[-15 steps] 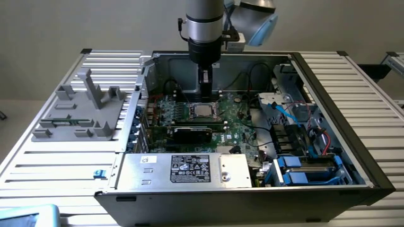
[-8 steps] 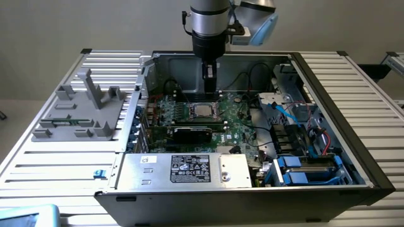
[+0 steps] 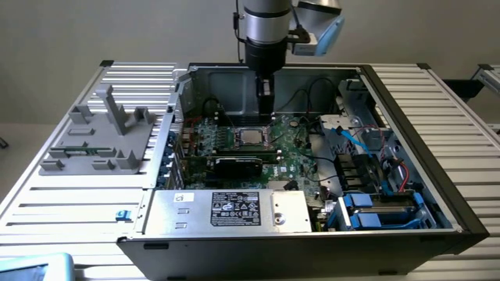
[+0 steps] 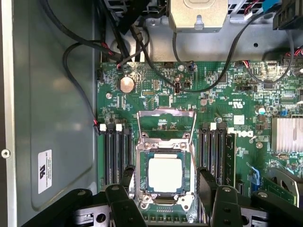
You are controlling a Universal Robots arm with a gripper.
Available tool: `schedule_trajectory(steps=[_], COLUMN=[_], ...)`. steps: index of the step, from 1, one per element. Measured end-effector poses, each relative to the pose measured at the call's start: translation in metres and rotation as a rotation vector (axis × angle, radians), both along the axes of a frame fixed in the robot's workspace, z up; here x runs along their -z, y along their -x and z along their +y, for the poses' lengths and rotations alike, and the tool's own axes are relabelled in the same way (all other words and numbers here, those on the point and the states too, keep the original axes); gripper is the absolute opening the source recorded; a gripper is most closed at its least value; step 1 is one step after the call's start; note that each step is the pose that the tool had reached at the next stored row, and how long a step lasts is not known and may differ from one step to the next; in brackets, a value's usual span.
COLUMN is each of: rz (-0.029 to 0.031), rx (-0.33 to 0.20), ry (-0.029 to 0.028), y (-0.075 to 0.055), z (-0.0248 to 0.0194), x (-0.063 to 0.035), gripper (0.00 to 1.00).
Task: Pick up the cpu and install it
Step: 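Place the cpu into insertion slot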
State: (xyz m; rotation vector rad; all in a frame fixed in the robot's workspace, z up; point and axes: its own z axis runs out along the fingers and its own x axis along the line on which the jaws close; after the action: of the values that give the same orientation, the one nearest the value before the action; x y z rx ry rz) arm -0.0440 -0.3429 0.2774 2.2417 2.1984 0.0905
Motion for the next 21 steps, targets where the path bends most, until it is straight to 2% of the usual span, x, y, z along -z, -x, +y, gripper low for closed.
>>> schedule_trajectory(steps=[8, 12, 15, 21], rz=[0.0022, 0.0029, 0.0034, 0.0052], rx=[0.0, 0.0, 0.0, 0.0], ry=[0.0, 0.0025, 0.0049, 0.005], y=[-0.015, -0.021, -0.024, -0.029], z=[0.0001, 0.0001, 0.0, 0.0], x=[-0.0024, -0.0025, -0.0026, -0.0027], gripper=[0.64, 0.64, 0.64, 0.64])
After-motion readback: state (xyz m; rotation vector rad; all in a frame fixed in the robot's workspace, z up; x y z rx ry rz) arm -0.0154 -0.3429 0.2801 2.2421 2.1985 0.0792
